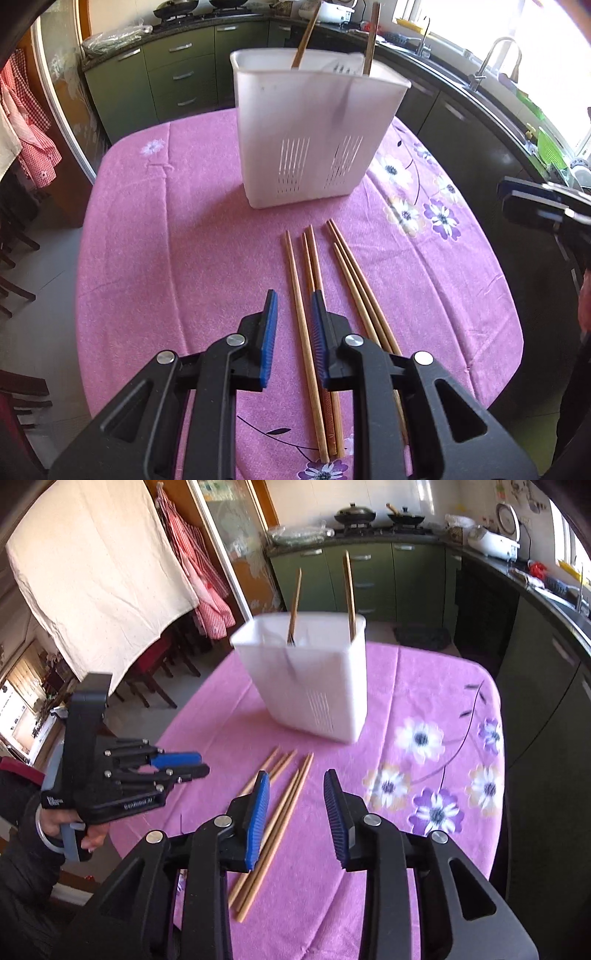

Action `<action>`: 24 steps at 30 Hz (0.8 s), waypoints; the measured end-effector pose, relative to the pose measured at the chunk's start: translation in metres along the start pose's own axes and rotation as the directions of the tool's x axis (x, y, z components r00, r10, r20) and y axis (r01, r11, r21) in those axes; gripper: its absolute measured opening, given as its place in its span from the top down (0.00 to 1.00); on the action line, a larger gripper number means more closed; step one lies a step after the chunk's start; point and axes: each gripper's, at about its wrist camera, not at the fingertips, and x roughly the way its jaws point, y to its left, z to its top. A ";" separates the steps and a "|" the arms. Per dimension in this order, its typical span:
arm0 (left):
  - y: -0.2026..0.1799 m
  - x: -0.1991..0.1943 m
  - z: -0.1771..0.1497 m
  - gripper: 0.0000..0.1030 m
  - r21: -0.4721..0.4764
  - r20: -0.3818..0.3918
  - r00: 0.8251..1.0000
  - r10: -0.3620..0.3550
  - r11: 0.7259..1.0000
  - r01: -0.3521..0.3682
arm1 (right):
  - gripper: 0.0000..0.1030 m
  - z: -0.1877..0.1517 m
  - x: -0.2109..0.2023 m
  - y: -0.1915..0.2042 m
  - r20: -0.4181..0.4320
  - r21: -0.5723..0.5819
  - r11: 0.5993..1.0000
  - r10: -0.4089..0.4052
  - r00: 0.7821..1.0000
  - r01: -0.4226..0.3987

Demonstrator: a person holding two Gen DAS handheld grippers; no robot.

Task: Organize utensils
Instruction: 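Lower the held chopstick into the white holder and open the right gripper, then grasp another wooden chopstick on the table with the left gripper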

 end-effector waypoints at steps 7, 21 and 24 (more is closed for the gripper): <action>-0.002 0.045 0.002 0.83 -0.008 -0.091 0.995 0.030 1.000 -0.030 | 0.70 -0.032 0.042 -0.018 -0.105 0.051 0.999 0.021 0.994 -0.016; -0.012 0.076 0.004 0.83 0.027 -0.163 0.985 0.058 0.998 -0.055 | 0.68 -0.027 0.061 -0.020 -0.169 0.053 0.998 0.048 0.984 -0.040; -0.017 0.078 0.004 0.88 0.038 -0.164 0.983 0.079 0.997 -0.074 | 0.68 -0.026 0.063 -0.021 -0.176 0.054 0.998 0.049 0.983 -0.040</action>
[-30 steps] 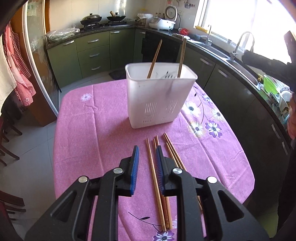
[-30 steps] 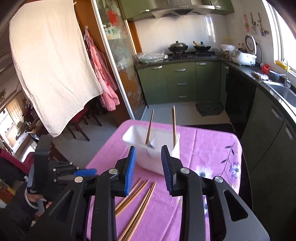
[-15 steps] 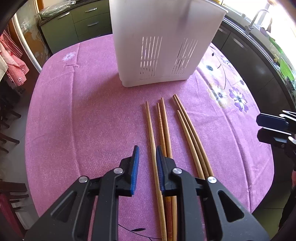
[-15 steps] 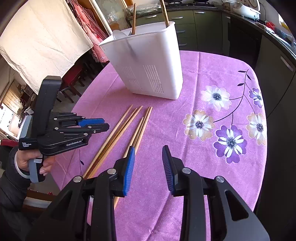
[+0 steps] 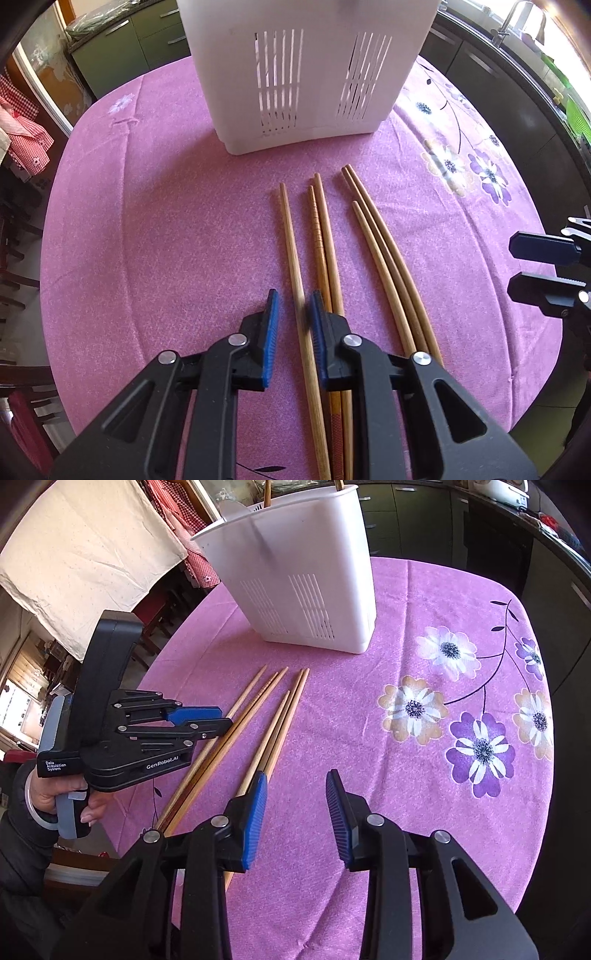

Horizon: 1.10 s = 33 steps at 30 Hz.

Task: Organize utensils
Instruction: 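Grasp another wooden chopstick on the table with the left gripper, then lift the chopstick upright with the left gripper while the right gripper grasps another chopstick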

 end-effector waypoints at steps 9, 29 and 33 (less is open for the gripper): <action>0.013 -0.007 -0.004 0.94 -0.032 0.047 0.999 0.003 0.999 -0.002 | 0.65 -0.001 0.002 -0.002 -0.008 0.004 1.000 -0.005 1.000 0.005; 0.047 -0.107 -0.038 0.94 -0.086 0.336 0.942 0.017 0.996 0.012 | 0.72 0.027 0.057 0.024 -0.160 -0.035 0.998 -0.065 0.985 0.060; 0.050 -0.117 -0.046 0.94 -0.087 0.363 0.932 0.011 0.996 0.022 | 0.74 0.036 0.069 0.029 -0.179 -0.042 0.995 -0.092 0.980 0.086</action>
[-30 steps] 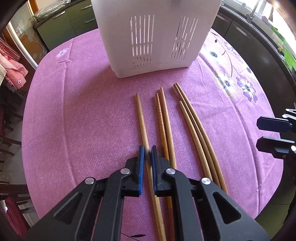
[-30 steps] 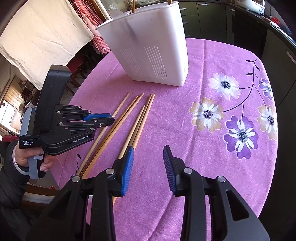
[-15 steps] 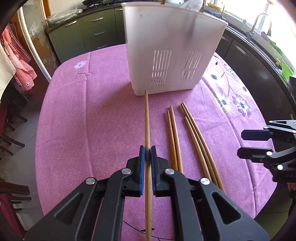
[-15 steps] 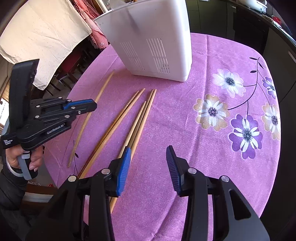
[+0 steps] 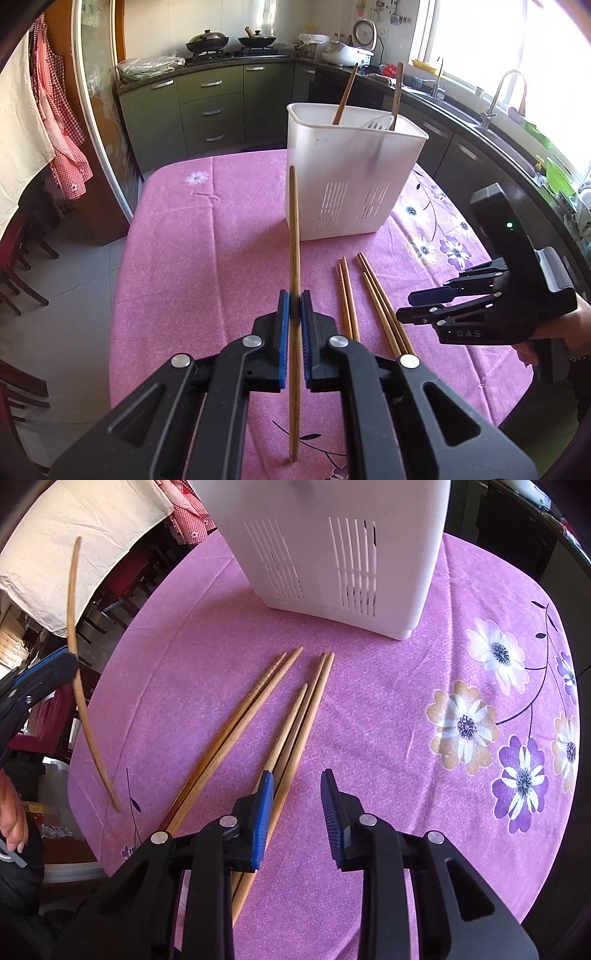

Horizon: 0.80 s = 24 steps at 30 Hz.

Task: Organize utensils
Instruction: 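Lift the chopstick upright with the left gripper while the right gripper grasps another chopstick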

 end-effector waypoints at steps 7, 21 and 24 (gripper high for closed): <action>0.000 -0.008 -0.003 0.94 0.006 0.016 1.000 -0.017 1.000 0.017 | 0.78 0.009 0.013 0.008 -0.037 -0.001 0.998 -0.061 0.997 0.061; 0.001 -0.011 -0.004 0.94 0.018 0.020 1.000 -0.024 1.000 0.024 | 0.78 0.009 0.018 0.007 -0.054 0.007 0.996 -0.093 0.994 0.094; 0.001 -0.011 -0.004 0.94 0.020 0.018 1.000 -0.024 1.000 0.024 | 0.78 0.010 0.020 0.009 -0.059 0.003 0.993 -0.115 0.992 0.115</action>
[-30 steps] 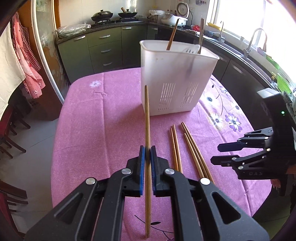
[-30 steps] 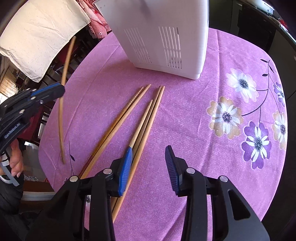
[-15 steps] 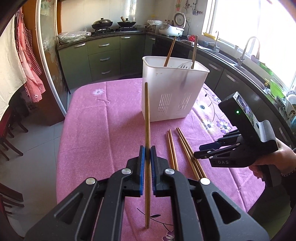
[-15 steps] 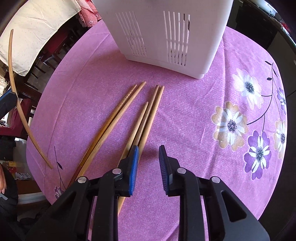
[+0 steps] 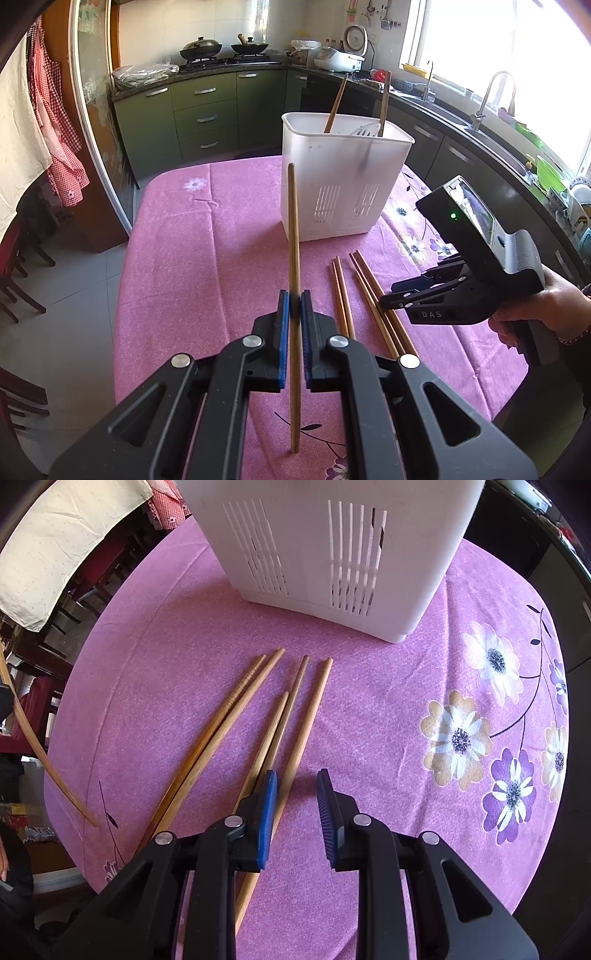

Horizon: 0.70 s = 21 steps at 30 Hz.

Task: Organize utensils
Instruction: 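Lift the chopstick upright with the left gripper while the right gripper grasps another chopstick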

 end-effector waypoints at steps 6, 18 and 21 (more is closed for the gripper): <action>-0.002 0.001 0.000 0.94 0.006 -0.001 1.000 -0.003 1.000 0.003 | 0.81 0.001 0.001 0.013 0.000 -0.048 0.996 -0.075 0.997 0.075; -0.005 -0.006 0.000 0.94 0.012 0.015 1.000 0.000 1.000 -0.001 | 0.93 -0.019 -0.043 -0.003 0.143 -0.047 0.999 0.005 0.990 0.001; -0.007 -0.012 0.000 0.94 0.025 0.035 0.999 0.006 1.000 -0.007 | 0.93 -0.038 -0.080 -0.005 0.237 -0.060 0.998 0.043 0.971 -0.030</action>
